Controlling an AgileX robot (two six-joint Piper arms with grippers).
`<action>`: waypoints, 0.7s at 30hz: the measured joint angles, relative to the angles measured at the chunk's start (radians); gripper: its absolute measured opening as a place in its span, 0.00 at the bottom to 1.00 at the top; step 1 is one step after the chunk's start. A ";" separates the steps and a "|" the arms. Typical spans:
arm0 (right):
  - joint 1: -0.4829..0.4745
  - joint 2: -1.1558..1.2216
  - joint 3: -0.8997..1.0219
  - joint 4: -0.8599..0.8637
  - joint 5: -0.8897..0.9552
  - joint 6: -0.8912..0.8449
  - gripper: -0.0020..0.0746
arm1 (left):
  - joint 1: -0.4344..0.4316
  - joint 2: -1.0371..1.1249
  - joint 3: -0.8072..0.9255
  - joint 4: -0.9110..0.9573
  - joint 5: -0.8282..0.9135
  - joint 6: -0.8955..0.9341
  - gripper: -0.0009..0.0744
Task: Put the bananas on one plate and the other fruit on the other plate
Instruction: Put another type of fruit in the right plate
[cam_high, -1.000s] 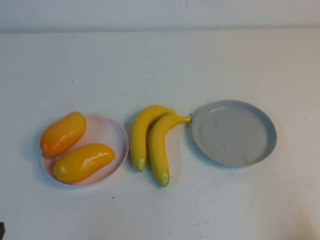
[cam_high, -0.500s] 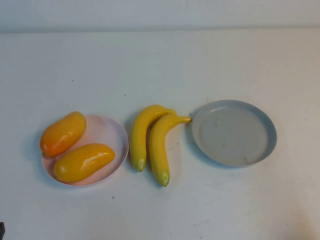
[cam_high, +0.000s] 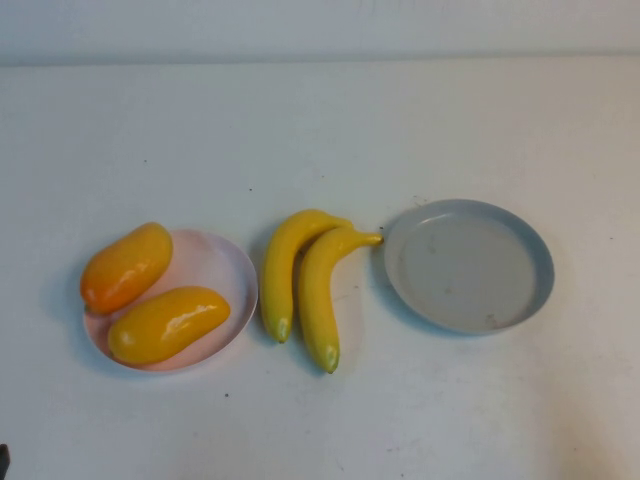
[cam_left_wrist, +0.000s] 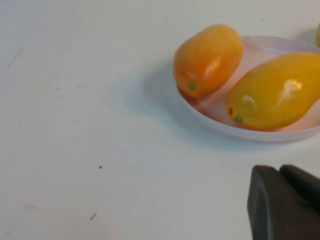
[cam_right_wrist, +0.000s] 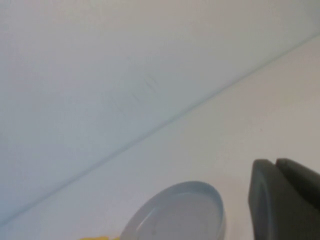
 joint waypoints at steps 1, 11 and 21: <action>0.000 0.000 0.000 0.025 0.013 0.000 0.00 | 0.000 0.000 0.000 0.000 0.000 0.000 0.01; 0.000 0.252 -0.249 0.060 0.354 -0.035 0.00 | 0.000 0.000 0.000 0.000 0.000 0.000 0.01; 0.000 0.734 -0.541 0.048 0.596 -0.205 0.00 | 0.000 0.000 0.000 0.000 0.000 0.000 0.01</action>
